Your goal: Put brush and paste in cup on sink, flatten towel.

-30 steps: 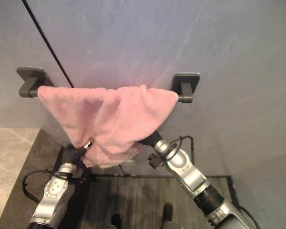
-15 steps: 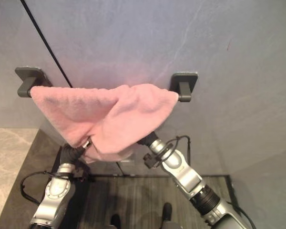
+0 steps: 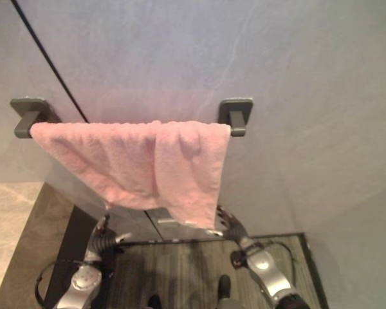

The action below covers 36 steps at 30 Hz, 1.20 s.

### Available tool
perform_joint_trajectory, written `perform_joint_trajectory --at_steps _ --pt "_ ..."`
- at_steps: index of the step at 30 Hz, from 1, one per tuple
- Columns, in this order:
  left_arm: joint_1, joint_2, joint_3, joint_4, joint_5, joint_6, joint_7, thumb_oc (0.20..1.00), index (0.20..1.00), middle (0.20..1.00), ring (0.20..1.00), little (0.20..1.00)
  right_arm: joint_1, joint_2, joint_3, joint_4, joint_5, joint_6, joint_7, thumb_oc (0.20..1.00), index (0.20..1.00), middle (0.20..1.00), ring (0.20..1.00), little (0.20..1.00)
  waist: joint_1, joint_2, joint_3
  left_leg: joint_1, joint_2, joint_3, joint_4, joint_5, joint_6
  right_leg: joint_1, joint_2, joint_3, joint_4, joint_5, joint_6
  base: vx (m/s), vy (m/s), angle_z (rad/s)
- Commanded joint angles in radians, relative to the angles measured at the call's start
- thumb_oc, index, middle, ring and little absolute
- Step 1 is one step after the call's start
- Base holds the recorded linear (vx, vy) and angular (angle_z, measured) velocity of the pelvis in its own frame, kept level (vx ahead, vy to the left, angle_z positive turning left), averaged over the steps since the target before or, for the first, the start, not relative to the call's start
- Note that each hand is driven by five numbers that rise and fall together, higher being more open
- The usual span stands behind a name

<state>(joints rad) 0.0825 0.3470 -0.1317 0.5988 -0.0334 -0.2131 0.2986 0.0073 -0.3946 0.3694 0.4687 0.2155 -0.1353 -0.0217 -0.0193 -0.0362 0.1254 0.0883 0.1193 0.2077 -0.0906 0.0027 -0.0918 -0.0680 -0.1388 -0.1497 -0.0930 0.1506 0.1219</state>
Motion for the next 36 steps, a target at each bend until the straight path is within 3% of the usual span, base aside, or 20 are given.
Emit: perform_joint_trajectory --at_steps 1,5,7,10,13,21,25,32,33,36 --pt "-0.013 0.066 0.054 -0.113 0.051 -0.058 0.048 1.000 1.000 1.000 1.000 1.000 -0.029 -0.020 -0.044 -0.239 -0.074 -0.087 -0.044 1.000 1.000 1.000 1.000 1.000 0.000 -0.048 -0.023 0.011 -0.028 0.007 0.003 -0.012 0.001 0.048 -0.100 -0.015 0.006 0.003 0.094 0.01 0.014 -0.04" --pt "0.013 0.103 0.112 -0.208 0.106 -0.072 0.069 1.000 1.000 1.000 1.000 1.000 0.041 -0.085 -0.160 -0.449 -0.119 -0.122 -0.057 1.000 1.000 1.000 1.000 1.000 -0.010 -0.048 -0.027 0.015 -0.028 0.009 0.003 -0.016 0.002 0.050 -0.101 -0.013 0.006 0.003 0.097 0.01 0.009 -0.06" --pt "0.059 0.233 0.274 -0.476 0.268 -0.122 0.111 1.000 1.000 1.000 1.000 1.000 0.048 -0.177 -0.343 -0.780 -0.263 -0.215 -0.092 1.000 1.000 1.000 1.000 1.000 -0.015 -0.045 -0.033 0.023 -0.027 0.014 0.003 -0.029 0.002 0.055 -0.102 -0.007 0.006 0.000 0.105 0.01 0.039 -0.07" --pt "0.085 0.261 0.388 -0.643 0.331 -0.142 0.157 1.000 1.000 1.000 1.000 1.000 0.006 -0.198 -0.377 -0.906 -0.342 -0.242 -0.121 1.000 1.000 1.000 1.000 1.000 -0.009 -0.050 -0.039 0.013 -0.030 0.015 0.003 -0.027 0.003 0.041 -0.109 -0.001 0.006 0.009 0.105 -0.02 0.035 -0.07" --pt "0.094 0.293 0.486 -0.832 0.487 -0.143 0.242 1.000 1.000 1.000 1.000 1.000 -0.070 -0.211 -0.344 -1.023 -0.409 -0.257 -0.149 1.000 1.000 1.000 1.000 1.000 0.006 -0.054 -0.032 -0.001 -0.034 0.004 0.003 -0.025 0.004 0.031 -0.112 -0.007 0.006 0.013 0.106 -0.03 0.022 -0.01" --pt "0.042 0.570 0.384 -0.935 0.524 -0.200 0.096 1.000 1.000 1.000 1.000 1.000 -0.308 -0.359 -0.090 -0.914 -0.428 -0.215 -0.062 1.000 1.000 1.000 1.000 1.000 0.015 -0.061 -0.019 -0.013 -0.038 0.006 0.003 -0.019 0.000 0.015 -0.114 -0.004 0.006 0.026 0.112 -0.01 0.004 0.02" --pt "-0.003 0.719 0.267 -0.934 0.545 -0.206 -0.020 1.000 1.000 1.000 1.000 1.000 -0.402 -0.390 0.004 -0.819 -0.520 -0.166 -0.012 1.000 1.000 1.000 1.000 1.000 0.007 -0.047 -0.006 -0.026 -0.042 0.009 0.003 -0.012 -0.002 0.001 -0.117 -0.001 0.006 0.034 0.118 0.00 0.001 -0.01" --pt "0.071 0.751 0.291 -0.878 0.541 -0.187 -0.093 1.000 1.000 1.000 1.000 1.000 -0.322 -0.444 -0.051 -0.795 -0.522 -0.153 0.044 1.000 1.000 1.000 1.000 1.000 -0.003 -0.036 -0.004 -0.037 -0.041 0.005 0.003 -0.006 -0.003 -0.010 -0.116 -0.001 0.006 0.033 0.119 0.00 0.000 0.00" --pt "0.107 0.763 0.316 -0.873 0.541 -0.184 -0.115 1.000 1.000 1.000 1.000 1.000 -0.300 -0.506 -0.074 -0.785 -0.559 -0.146 0.060 1.000 1.000 1.000 1.000 1.000 -0.003 -0.034 -0.003 -0.039 -0.041 0.006 0.003 -0.005 -0.004 -0.013 -0.116 -0.001 0.006 0.034 0.120 0.00 0.000 0.00" --pt "0.179 0.765 0.372 -0.864 0.548 -0.176 -0.139 1.000 1.000 1.000 1.000 1.000 -0.265 -0.587 -0.105 -0.776 -0.595 -0.141 0.091 1.000 1.000 1.000 1.000 1.000 -0.002 -0.029 -0.005 -0.040 -0.039 0.008 0.003 -0.005 -0.007 -0.013 -0.114 -0.005 0.006 0.032 0.121 0.00 0.000 0.00"
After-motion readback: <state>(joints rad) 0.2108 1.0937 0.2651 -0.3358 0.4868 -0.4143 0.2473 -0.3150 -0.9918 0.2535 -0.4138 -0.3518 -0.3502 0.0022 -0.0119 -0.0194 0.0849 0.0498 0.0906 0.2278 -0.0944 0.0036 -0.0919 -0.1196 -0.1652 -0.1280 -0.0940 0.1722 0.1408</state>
